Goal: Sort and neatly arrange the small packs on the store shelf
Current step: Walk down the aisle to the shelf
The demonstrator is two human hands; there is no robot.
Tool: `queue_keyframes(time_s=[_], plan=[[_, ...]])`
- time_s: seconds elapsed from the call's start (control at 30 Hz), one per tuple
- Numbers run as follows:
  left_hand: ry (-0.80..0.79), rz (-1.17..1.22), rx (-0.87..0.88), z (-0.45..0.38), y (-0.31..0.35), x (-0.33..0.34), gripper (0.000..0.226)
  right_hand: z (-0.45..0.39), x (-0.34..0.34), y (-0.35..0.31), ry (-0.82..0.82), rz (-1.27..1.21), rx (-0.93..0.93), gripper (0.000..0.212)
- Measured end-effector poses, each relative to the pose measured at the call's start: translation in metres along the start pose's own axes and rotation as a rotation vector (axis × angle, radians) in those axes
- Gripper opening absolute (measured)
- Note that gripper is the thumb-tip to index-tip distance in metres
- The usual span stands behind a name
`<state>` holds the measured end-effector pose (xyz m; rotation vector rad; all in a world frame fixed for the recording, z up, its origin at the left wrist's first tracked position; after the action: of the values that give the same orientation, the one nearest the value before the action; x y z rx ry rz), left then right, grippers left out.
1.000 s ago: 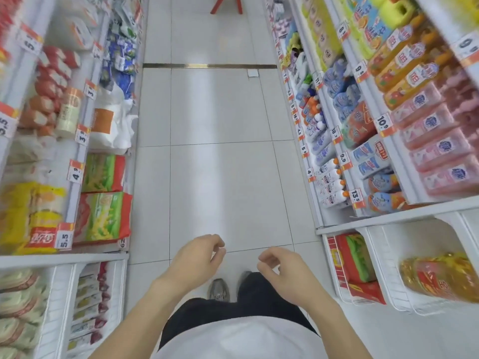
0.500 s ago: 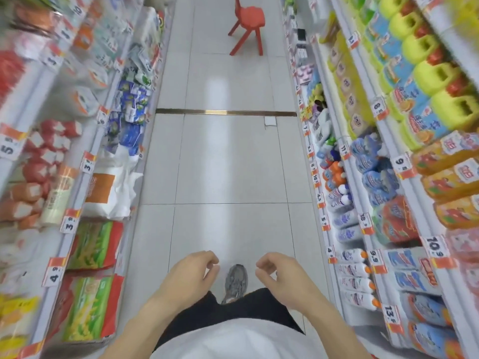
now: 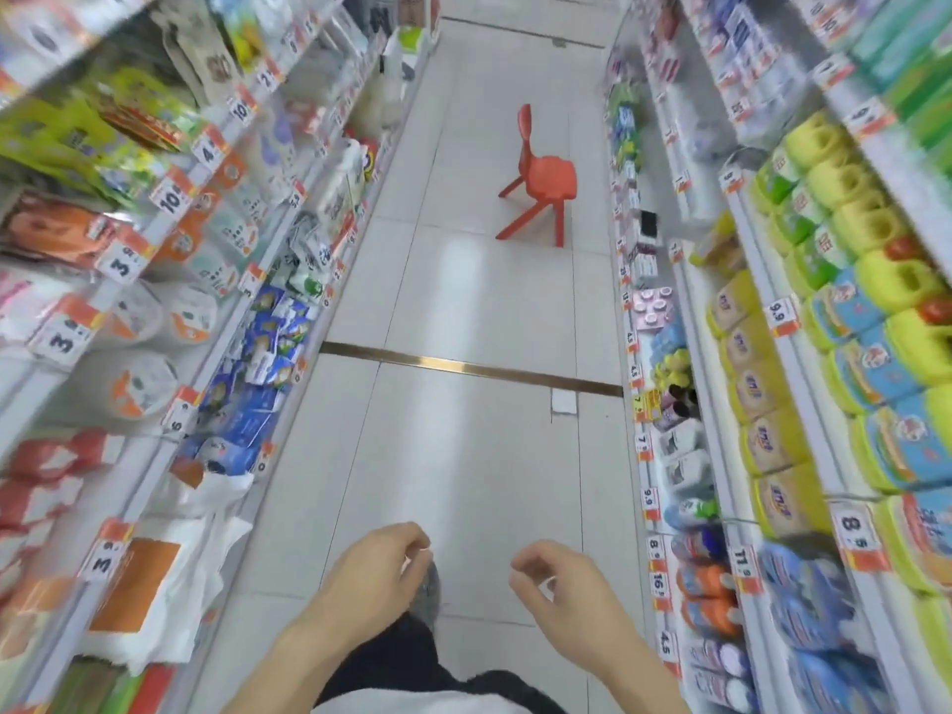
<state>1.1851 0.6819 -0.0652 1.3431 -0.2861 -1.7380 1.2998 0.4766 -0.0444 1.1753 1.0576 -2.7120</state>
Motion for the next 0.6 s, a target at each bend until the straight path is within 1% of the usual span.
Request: queue_keyframes(time_s=[0.17,0.3,0.37,0.4,0.5,0.6], plan=[[-0.04,-0.037,0.118,-0.157,0.064,-0.077,0.02,-0.096,-0.095,-0.021,0.096,-0.068,0.059,0.004],[-0.057,-0.057,0.156,-0.284,0.104,-0.11,0.017,-0.175,-0.16,-0.02,0.135,-0.117,0.096,0.005],[-0.056,-0.077,0.173,-0.35,0.121,-0.121,0.017,-0.226,-0.194,-0.018,0.153,-0.14,0.086,0.019],[-0.059,-0.088,0.173,-0.383,0.131,-0.126,0.017,-0.256,-0.212,-0.016,0.16,-0.149,0.086,0.023],[-0.048,-0.094,0.179,-0.478,0.164,-0.148,0.015,-0.352,-0.271,-0.011,0.157,-0.145,0.058,0.011],[-0.032,-0.069,0.148,-0.557,0.197,-0.178,0.015,-0.45,-0.344,-0.018,0.152,-0.128,-0.004,0.009]])
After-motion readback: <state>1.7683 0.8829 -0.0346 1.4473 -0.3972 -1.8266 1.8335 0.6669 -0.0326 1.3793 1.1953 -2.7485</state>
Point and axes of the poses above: each hand's wrist, its own z-axis away from the middle knuckle, its own x-axis out of the palm, y = z × x, the point moved 5 cm from there along -z, towards the middle knuckle, and after that the axes turned 5 degrees about z, right-handed, at the moved point
